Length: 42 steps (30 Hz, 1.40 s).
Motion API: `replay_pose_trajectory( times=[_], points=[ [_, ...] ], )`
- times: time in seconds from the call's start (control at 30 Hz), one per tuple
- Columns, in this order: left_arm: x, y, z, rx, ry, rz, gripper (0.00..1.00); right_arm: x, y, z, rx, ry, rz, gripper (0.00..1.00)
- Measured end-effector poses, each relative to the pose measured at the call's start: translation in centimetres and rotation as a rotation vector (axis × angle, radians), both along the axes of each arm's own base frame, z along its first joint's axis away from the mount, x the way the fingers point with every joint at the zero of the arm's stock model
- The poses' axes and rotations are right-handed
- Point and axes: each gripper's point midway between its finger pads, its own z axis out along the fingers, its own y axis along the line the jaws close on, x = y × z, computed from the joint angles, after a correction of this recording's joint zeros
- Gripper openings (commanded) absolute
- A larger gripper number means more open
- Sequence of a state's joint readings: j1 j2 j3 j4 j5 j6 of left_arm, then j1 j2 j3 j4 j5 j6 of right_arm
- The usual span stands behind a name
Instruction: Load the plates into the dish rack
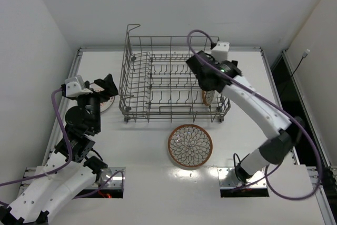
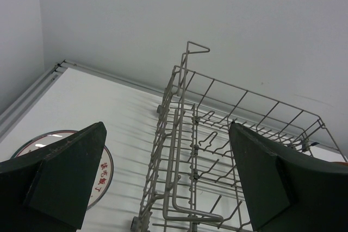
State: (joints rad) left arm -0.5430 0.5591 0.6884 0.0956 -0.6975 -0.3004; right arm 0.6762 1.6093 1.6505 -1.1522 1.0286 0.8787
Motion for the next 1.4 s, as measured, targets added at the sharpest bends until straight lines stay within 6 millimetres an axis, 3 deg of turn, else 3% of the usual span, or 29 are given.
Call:
replay_pose_trajectory(
  times=[0.07,0.17,0.3,0.43,0.57,0.8,0.97,1.03,1.13,1.27,1.4],
  points=[
    [0.0,0.0,0.0,0.000,0.000,0.001,0.95,-1.5,0.2,1.7,0.111,-0.035,0.073,0.97],
    [0.0,0.0,0.0,-0.001,0.000,0.003,0.95,-5.0,-0.1,2.6,0.281,-0.086,0.183,1.00],
    [0.0,0.0,0.0,-0.001,0.000,0.002,0.95,-11.3,-0.9,-1.6,0.501,-0.089,0.310,1.00],
    [0.0,0.0,0.0,0.000,0.001,0.003,0.95,-15.1,-0.5,-5.5,0.670,-0.070,0.367,1.00],
    [0.0,0.0,0.0,0.000,0.001,0.002,0.95,-16.5,1.2,-8.4,0.802,-0.025,0.385,1.00],
    [0.0,0.0,0.0,0.000,0.001,0.002,0.95,-20.5,2.1,-19.9,0.970,0.163,0.290,1.00],
    [0.0,0.0,0.0,0.000,0.001,0.001,0.95,-21.6,3.3,-23.9,1.119,0.185,0.251,1.00],
    [0.0,0.0,0.0,0.000,0.001,0.001,0.95,-21.4,4.2,-23.7,1.187,0.169,0.250,1.00],
    [0.0,0.0,0.0,0.000,0.001,0.001,0.95,-21.0,5.4,-22.9,1.279,0.149,0.250,0.92],
    [0.0,0.0,0.0,0.000,0.001,0.001,0.95,-20.9,6.1,-23.0,1.330,0.167,0.220,0.71],
    [0.0,0.0,0.0,0.000,0.001,0.001,0.95,-21.1,6.2,-23.7,1.335,0.203,0.181,0.59]
  ],
)
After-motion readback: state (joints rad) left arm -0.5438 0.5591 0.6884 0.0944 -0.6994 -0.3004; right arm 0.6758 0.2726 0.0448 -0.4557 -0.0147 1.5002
